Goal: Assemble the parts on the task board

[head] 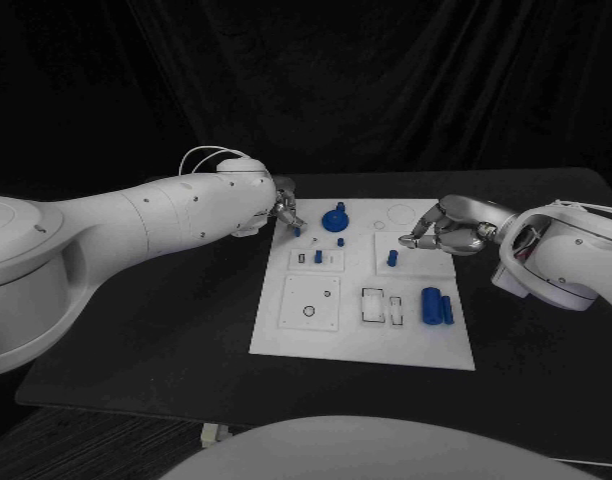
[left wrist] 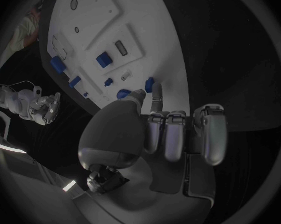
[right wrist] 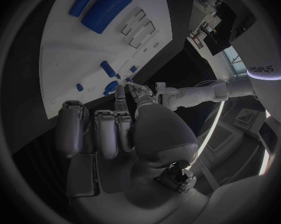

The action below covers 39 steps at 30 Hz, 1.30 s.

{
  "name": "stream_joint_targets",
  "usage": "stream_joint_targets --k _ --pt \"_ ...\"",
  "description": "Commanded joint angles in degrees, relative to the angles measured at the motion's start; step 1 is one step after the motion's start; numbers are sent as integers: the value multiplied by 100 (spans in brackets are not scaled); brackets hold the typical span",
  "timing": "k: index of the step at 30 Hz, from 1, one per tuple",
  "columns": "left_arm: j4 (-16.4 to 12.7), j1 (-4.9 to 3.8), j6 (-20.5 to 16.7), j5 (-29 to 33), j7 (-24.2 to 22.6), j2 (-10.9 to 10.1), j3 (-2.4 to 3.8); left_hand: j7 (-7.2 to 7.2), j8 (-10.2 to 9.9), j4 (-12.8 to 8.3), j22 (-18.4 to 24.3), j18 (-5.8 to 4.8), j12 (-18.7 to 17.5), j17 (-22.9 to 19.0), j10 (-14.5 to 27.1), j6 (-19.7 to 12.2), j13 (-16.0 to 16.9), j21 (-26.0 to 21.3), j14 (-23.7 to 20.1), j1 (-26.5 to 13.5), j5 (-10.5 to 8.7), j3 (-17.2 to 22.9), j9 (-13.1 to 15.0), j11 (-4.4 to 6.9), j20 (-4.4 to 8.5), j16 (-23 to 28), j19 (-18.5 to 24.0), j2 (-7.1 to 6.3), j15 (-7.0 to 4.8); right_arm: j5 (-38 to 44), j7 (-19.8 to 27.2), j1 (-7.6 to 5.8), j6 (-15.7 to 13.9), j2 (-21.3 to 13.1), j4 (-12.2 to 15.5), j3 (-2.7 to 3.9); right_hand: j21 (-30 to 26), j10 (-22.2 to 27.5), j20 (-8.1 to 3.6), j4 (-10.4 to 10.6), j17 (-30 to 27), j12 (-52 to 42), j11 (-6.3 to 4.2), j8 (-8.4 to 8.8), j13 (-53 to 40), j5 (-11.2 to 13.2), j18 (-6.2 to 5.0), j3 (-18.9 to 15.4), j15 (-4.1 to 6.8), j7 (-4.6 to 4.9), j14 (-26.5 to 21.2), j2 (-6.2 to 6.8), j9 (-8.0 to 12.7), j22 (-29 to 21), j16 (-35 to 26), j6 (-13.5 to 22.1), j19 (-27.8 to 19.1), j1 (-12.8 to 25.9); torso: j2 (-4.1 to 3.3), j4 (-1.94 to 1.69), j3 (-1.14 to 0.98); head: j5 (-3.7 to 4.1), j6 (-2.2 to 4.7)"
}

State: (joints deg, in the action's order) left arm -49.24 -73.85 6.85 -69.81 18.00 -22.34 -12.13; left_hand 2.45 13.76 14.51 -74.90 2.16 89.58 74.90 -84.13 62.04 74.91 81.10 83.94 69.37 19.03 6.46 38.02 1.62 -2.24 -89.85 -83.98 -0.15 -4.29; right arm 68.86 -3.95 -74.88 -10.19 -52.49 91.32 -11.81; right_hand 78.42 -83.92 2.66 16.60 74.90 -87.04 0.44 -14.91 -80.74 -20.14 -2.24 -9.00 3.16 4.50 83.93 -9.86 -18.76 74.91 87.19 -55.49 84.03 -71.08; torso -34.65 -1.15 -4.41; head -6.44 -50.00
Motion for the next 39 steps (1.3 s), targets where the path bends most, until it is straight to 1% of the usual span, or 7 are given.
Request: stream_joint_targets --k 1,11,22,23,26,31,39 --pt "6 11 41 33 -41 27 6 -13 -23 2 -1217 6 -18 1510 -543 -21 1464 -21 606 55 42 37 17 -16 -28 -15 -61 -12 31 4 -68 16 33 -7 18 3 -20 -262 11 -8 895 16 -49 -12 -227 -24 -65 -36 46 -9 457 -37 4 1125 -13 -27 37 -2 1 0 1 1 0" --pt "21 11 64 33 -33 32 6 -26 -25 -36 -1217 6 -19 1510 -541 -2 1463 -24 606 100 193 92 74 -7 -24 -15 -59 -31 25 4 -69 19 27 -14 24 3 -39 -258 11 -8 888 20 -50 -13 -221 -22 -69 -44 46 -10 454 -45 3 1120 -17 -35 28 -6 -1 1 0 1 0" --pt "25 11 96 33 -37 38 6 -43 -22 -113 -1217 6 -22 1510 -540 14 1461 -23 606 182 258 160 132 8 -16 -15 -59 -59 14 4 -66 23 27 -6 16 3 -57 -250 11 -8 870 27 -50 -13 -205 -22 -73 -47 46 -10 449 -49 3 1114 -26 -37 20 -7 1 0 1 -9 0" --pt "26 11 98 33 -38 39 6 -46 -22 -127 -1218 5 -20 1510 -541 14 1463 -19 606 198 261 174 141 10 -14 -15 -62 -61 12 4 -67 23 28 -5 15 3 -65 -248 11 -8 864 29 -50 -13 -201 -22 -75 -47 46 -10 448 -49 3 1111 -29 -38 16 -7 1 0 1 -7 0" --pt "24 11 106 33 -38 39 6 -49 -33 -164 -1215 7 -22 1510 -540 11 1461 -28 606 231 133 252 181 15 -7 -15 -56 -72 6 4 -68 24 28 -3 11 3 -65 -248 11 -8 864 29 -50 -13 -201 -22 -75 -47 46 -10 448 -49 3 1111 -29 -38 16 -7 2 1 1 6 0" --pt "31 12 118 33 -36 36 6 -56 -31 -192 -1217 6 -20 1510 -541 20 1463 -23 606 254 103 296 204 19 -4 -15 -59 -85 3 4 -75 26 36 -4 8 3 -86 -241 11 -8 854 36 -50 -13 -187 -22 -80 -49 46 -11 445 -51 3 1105 -34 -39 6 -8 0 0 1 8 0" --pt "36 12 139 33 -50 38 6 -73 -46 -378 -1217 6 -17 1510 -543 21 1465 -24 606 402 194 527 299 36 12 -15 -59 -170 -12 4 -82 26 41 -6 6 3 -95 -236 11 -8 840 40 -50 -13 -177 -21 -82 -50 46 -11 441 -53 3 1102 -41 -40 2 -8 3 -1 -1 6 0"
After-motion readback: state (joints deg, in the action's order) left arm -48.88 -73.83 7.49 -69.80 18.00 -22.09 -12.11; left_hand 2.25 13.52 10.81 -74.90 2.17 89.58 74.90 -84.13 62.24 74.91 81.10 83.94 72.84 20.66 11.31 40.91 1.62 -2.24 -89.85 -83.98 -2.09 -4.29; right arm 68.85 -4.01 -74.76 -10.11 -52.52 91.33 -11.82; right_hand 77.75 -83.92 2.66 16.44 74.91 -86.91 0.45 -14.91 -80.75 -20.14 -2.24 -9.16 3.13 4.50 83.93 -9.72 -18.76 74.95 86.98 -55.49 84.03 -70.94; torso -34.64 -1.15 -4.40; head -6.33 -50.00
